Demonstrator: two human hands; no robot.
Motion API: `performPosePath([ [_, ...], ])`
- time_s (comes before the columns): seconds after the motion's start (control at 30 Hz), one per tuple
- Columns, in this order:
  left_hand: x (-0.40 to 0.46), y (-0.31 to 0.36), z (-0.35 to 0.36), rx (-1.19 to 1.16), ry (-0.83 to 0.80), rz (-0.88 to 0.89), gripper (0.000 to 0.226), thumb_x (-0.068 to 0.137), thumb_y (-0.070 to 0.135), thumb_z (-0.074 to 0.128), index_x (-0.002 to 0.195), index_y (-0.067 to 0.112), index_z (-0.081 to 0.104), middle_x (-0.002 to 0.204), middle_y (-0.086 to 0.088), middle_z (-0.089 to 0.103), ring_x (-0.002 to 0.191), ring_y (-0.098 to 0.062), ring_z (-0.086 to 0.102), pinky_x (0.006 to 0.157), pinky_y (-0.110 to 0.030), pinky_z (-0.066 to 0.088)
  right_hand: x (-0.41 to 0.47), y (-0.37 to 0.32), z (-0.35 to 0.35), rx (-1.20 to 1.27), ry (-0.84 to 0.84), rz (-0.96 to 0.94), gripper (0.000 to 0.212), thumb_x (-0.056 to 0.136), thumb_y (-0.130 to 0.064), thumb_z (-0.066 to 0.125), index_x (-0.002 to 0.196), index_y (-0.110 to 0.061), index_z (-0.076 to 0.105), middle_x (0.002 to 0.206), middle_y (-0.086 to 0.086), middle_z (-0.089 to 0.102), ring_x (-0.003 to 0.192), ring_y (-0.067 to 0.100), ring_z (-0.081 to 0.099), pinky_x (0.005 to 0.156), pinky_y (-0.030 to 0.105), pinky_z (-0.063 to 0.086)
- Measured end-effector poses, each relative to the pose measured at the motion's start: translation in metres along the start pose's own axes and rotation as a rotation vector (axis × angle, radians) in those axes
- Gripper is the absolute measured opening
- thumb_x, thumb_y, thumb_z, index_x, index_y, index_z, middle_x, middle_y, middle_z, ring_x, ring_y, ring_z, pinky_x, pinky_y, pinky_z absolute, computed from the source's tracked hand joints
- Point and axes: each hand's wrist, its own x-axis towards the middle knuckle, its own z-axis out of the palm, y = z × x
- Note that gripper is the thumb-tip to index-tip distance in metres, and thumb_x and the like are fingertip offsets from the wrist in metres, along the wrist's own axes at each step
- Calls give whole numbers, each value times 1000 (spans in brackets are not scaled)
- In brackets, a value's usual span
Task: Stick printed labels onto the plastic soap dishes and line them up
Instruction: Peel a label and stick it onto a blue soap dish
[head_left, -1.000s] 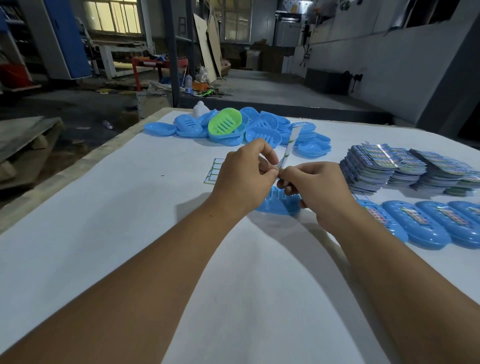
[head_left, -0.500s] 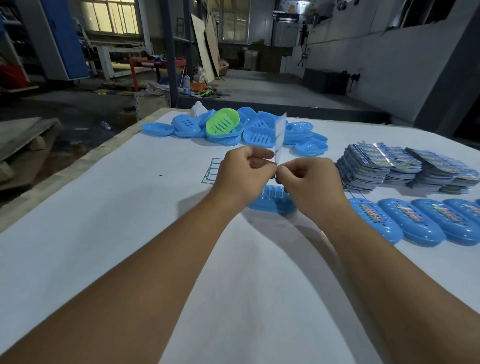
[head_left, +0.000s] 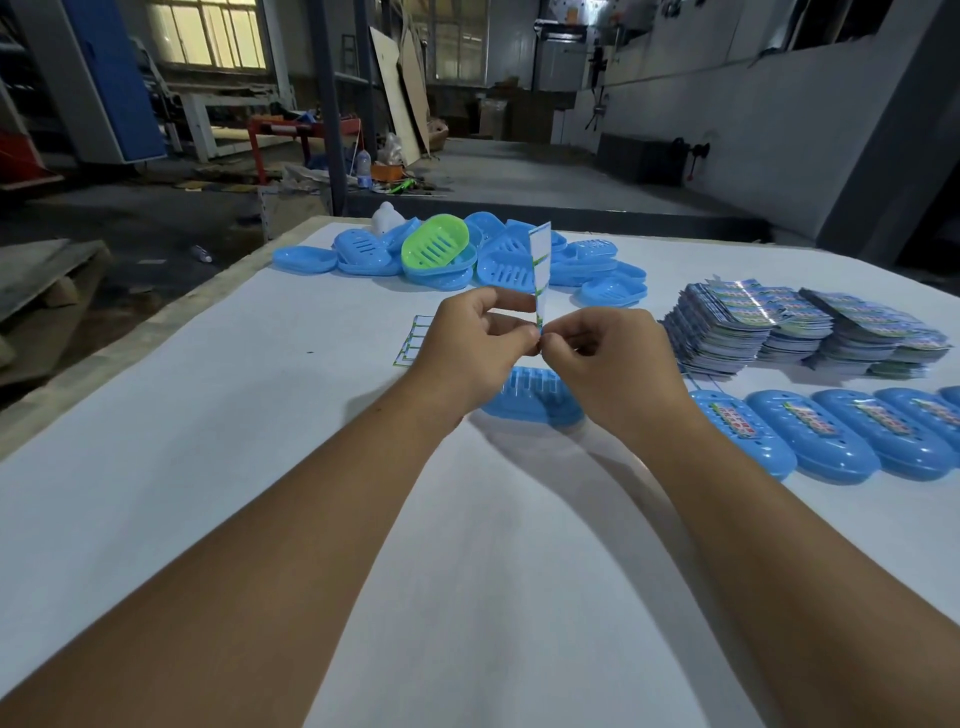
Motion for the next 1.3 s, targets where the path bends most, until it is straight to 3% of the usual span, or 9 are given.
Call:
performPosePath([
  [0.1,-1,-2,0,78,8,31,22,92,10,66,97,31,64,83,3,77,79,-8,73,67,-22,53,1,1,0,-20,-17,5,15,86,-27,65,80,-26,79,63,-14,70,62,4,64,61,26,51],
  [0.23,0,-5,1,125,29,56,22,91,12,67,97,33,65,79,5,76,78,-8,73,73,-31,58,0,2,-1,-70,-22,0,18,86,-32,67,72,-26,75,61,-8,69,62,13,64,61,33,53],
  [0.33,1,-7,0,142,24,72,21,89,13,69,96,32,65,78,4,76,77,-7,74,82,-37,59,1,3,-1,-110,-36,-6,19,87,-35,67,68,-33,70,60,-12,68,61,7,63,57,28,50],
  [0.43,2,-8,-1,176,28,86,19,88,15,71,95,31,65,76,7,76,75,-3,73,79,-33,59,0,2,-2,-149,-45,-15,16,87,-36,66,75,-31,75,58,-15,65,57,4,59,53,23,40],
  [0.6,4,-9,2,237,41,86,19,85,17,73,92,33,65,77,6,74,74,-6,71,71,-28,56,0,1,-1,-191,-20,-2,23,84,-40,68,69,-23,72,56,-7,65,58,14,60,56,29,45],
  [0.9,5,-9,3,245,51,79,20,84,18,72,88,35,61,77,6,74,70,-10,69,61,-27,52,0,-3,1,-123,9,62,28,79,-39,72,59,-19,67,52,-5,63,52,14,54,54,29,43],
  [1.07,4,-9,4,218,37,83,21,88,15,68,90,34,60,79,5,74,65,-8,66,59,-24,47,0,-5,-1,-53,1,72,23,76,-32,72,63,-14,71,59,4,67,62,29,60,59,38,52],
  [1.17,4,-8,4,232,15,97,20,90,14,65,95,32,58,82,4,73,65,-8,63,60,-24,45,0,-3,-2,-7,-15,87,21,74,-30,71,62,-12,72,59,6,66,52,15,46,54,32,44],
  [1.3,5,-6,1,210,5,112,23,93,11,61,94,33,53,83,1,72,75,-12,69,65,-26,51,2,-1,-2,68,-31,91,19,77,-29,67,61,-22,74,58,1,67,47,6,44,52,25,40],
])
